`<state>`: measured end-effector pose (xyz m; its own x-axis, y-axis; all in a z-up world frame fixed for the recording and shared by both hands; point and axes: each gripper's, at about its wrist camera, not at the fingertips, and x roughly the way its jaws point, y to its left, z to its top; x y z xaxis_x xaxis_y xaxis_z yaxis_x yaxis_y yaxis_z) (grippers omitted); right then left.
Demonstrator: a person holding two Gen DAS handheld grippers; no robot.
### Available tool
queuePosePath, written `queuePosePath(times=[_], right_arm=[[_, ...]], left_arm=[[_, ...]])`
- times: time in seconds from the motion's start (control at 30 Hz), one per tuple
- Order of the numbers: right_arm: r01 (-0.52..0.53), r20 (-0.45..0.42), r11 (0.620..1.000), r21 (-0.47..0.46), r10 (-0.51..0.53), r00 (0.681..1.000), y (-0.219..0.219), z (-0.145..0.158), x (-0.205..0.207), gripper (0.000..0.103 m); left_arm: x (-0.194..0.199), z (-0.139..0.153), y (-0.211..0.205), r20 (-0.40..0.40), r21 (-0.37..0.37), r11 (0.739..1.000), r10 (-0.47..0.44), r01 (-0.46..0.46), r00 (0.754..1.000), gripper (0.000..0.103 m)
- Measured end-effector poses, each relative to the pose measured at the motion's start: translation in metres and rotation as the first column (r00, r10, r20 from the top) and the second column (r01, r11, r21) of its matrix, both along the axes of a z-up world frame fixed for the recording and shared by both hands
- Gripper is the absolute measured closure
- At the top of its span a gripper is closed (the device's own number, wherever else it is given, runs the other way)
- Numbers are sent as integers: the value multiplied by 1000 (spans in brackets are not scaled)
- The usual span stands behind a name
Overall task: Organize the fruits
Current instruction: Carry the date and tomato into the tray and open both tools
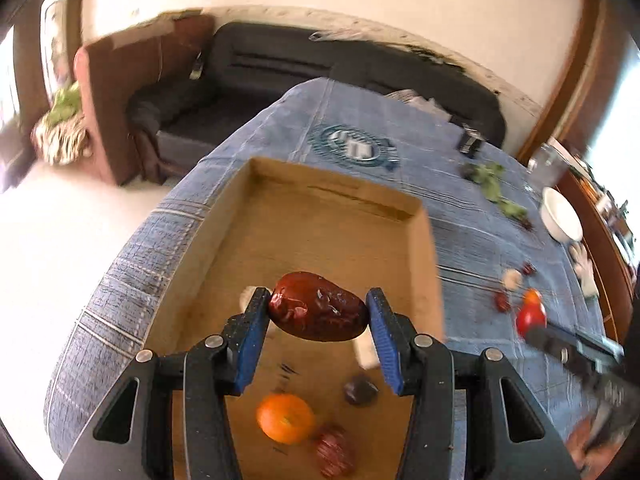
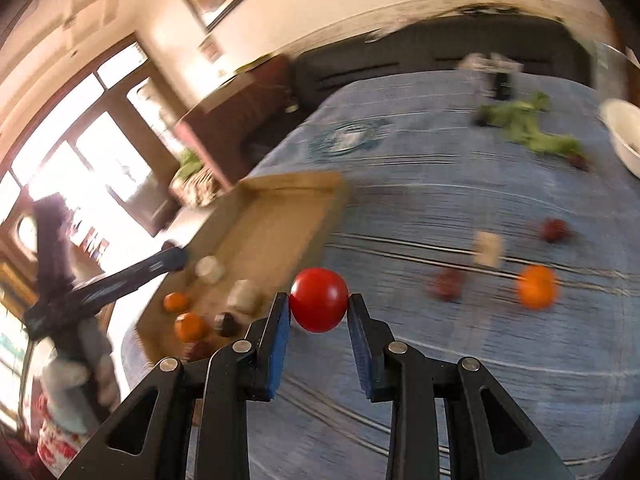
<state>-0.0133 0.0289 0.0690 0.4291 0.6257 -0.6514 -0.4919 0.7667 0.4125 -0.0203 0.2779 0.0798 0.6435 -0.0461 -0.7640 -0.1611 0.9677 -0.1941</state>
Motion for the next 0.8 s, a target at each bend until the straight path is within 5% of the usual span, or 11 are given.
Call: queuePosePath(times=[0.33, 0.53, 0.8], right_arm=[[-79, 8, 982, -173, 81, 997, 105, -30, 27, 70], [-68, -18, 978, -196, 66, 998, 117, -43, 44, 70], [-62, 6, 981, -184, 64, 998, 120, -39, 44, 64]], left_arm=[[54, -39, 28, -95, -26, 998, 49, -52, 994, 55], [63, -57, 39, -149, -64, 996, 58, -68, 987, 55], [48, -38, 40, -92, -86, 993, 68, -76, 993, 52]])
